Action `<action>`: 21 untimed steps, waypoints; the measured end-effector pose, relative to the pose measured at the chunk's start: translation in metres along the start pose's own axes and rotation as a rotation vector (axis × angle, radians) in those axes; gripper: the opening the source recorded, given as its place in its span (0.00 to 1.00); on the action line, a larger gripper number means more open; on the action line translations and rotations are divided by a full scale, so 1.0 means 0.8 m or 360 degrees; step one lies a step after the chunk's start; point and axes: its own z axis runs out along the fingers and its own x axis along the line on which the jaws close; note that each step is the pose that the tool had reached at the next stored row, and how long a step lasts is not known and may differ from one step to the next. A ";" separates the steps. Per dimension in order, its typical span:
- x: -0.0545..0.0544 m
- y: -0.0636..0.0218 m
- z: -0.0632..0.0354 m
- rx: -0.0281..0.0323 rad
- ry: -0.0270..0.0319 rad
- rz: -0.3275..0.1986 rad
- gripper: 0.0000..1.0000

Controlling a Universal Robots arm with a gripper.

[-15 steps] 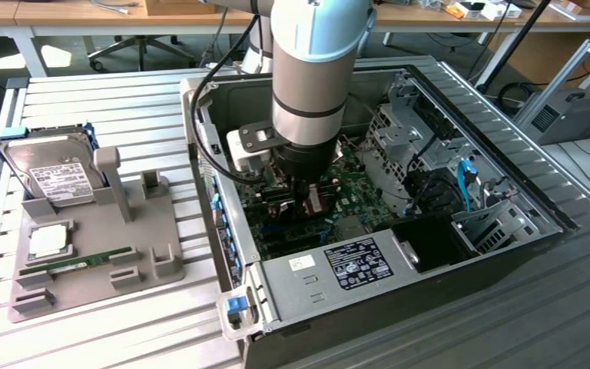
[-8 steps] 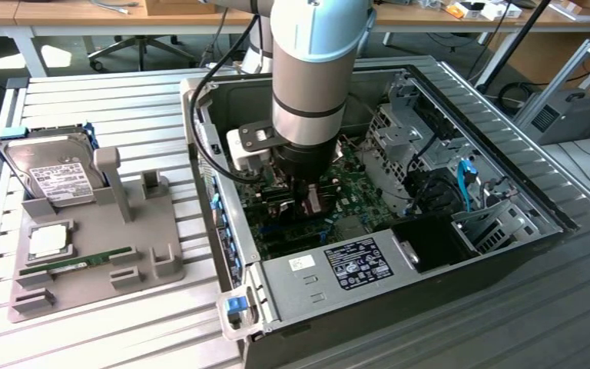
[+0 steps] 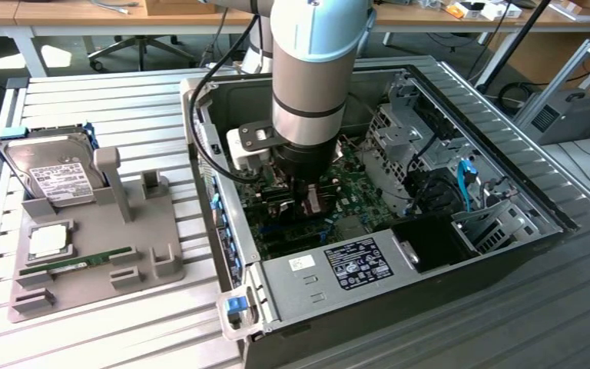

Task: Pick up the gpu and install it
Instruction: 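Insert the gpu into the slot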

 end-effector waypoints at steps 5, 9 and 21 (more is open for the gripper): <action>0.000 0.000 0.000 0.00004 0.00013 0.0011 0.27; 0.000 0.000 0.000 0.00007 0.00021 0.0018 0.27; 0.000 0.000 0.001 0.00009 0.00036 0.0028 0.27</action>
